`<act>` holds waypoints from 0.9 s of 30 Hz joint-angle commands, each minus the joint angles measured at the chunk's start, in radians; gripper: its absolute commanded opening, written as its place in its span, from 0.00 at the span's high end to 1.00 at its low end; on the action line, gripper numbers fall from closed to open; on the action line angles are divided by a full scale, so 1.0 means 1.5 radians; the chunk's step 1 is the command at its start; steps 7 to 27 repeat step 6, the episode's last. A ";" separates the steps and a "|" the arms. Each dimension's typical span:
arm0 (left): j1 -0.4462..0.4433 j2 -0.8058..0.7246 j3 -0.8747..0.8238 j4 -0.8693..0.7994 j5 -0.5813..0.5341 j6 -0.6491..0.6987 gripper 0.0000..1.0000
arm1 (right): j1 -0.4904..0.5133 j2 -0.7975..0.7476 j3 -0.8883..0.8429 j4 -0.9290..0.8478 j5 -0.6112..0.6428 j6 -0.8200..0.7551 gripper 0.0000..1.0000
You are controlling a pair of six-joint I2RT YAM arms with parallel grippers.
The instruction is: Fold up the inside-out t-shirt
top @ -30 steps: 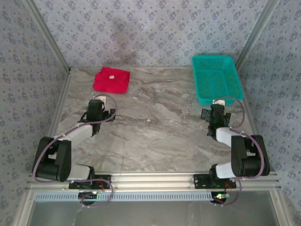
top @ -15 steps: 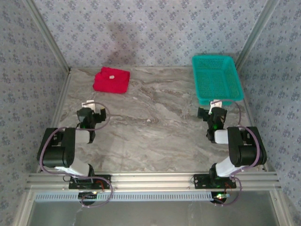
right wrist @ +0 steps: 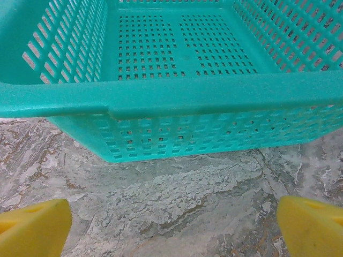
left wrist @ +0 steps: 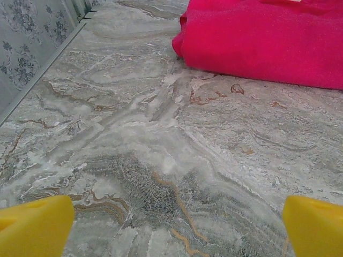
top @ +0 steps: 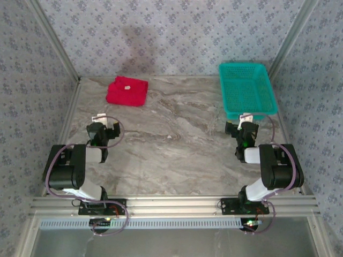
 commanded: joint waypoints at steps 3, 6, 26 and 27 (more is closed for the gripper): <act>0.001 0.003 0.020 0.007 0.020 -0.006 0.00 | -0.004 0.001 0.001 0.023 -0.003 -0.009 0.00; 0.004 0.003 0.019 0.009 0.027 -0.007 0.00 | -0.005 0.001 0.000 0.023 -0.003 -0.009 0.00; 0.004 0.003 0.019 0.009 0.027 -0.007 0.00 | -0.005 0.001 0.000 0.023 -0.003 -0.009 0.00; 0.004 0.003 0.019 0.009 0.027 -0.007 0.00 | -0.005 0.001 0.000 0.023 -0.003 -0.009 0.00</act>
